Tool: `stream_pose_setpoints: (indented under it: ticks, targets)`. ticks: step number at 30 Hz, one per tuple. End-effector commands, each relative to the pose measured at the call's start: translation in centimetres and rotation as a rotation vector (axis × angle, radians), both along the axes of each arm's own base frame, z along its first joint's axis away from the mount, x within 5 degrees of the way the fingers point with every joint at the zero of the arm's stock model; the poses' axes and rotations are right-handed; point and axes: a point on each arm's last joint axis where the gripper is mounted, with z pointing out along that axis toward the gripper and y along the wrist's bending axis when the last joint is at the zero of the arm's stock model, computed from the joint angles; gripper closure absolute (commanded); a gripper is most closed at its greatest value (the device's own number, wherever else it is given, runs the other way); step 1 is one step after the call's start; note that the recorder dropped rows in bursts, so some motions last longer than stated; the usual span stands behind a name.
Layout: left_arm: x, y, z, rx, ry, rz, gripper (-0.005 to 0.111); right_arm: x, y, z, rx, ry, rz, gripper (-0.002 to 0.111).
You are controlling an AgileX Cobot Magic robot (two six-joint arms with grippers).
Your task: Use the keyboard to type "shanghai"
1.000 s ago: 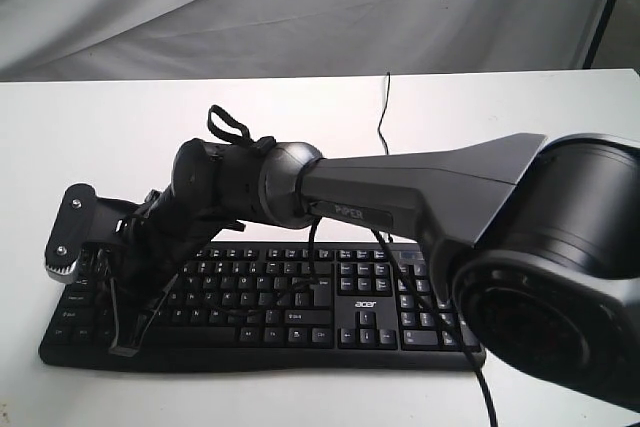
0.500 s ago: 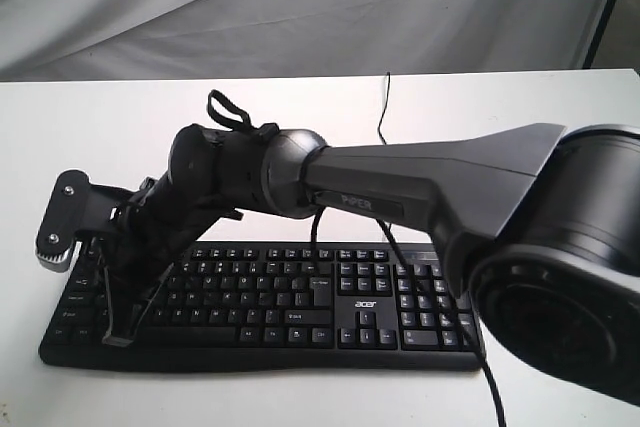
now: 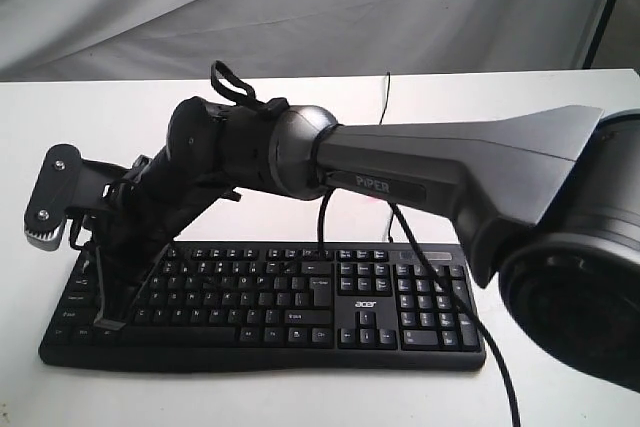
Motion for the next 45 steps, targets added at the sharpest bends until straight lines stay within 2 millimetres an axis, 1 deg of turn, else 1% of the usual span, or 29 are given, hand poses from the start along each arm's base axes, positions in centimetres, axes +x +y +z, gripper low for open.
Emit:
stream_pose_setpoints:
  ticks: [1,10,23,29,34,38,45]
  targets:
    - [0.0,0.0,-0.1,0.0,-0.01,0.002,0.106,0.5,-0.9,0.5,-0.019,0.007,-0.008,0.108]
    - [0.0,0.0,-0.1,0.0,-0.01,0.002,0.106,1.1,-1.9,0.3,-0.055,0.037,-0.033,0.108]
    - [0.0,0.0,-0.1,0.0,-0.01,0.002,0.106,1.2,-2.2,0.1,-0.086,0.045,-0.053,0.108]
    - [0.0,0.0,-0.1,0.0,-0.01,0.002,0.106,0.4,-3.3,-0.4,-0.094,0.028,-0.09,0.108]
    - [0.0,0.0,-0.1,0.0,-0.01,0.002,0.106,-0.5,-4.6,0.6,-0.111,0.016,-0.093,0.108]
    - [0.0,0.0,-0.1,0.0,-0.01,0.002,0.106,-1.0,-5.2,0.5,-0.119,0.012,-0.11,0.108]
    - [0.0,0.0,-0.1,0.0,-0.01,0.002,0.106,-0.8,-6.2,-0.1,-0.117,0.023,-0.151,0.108]
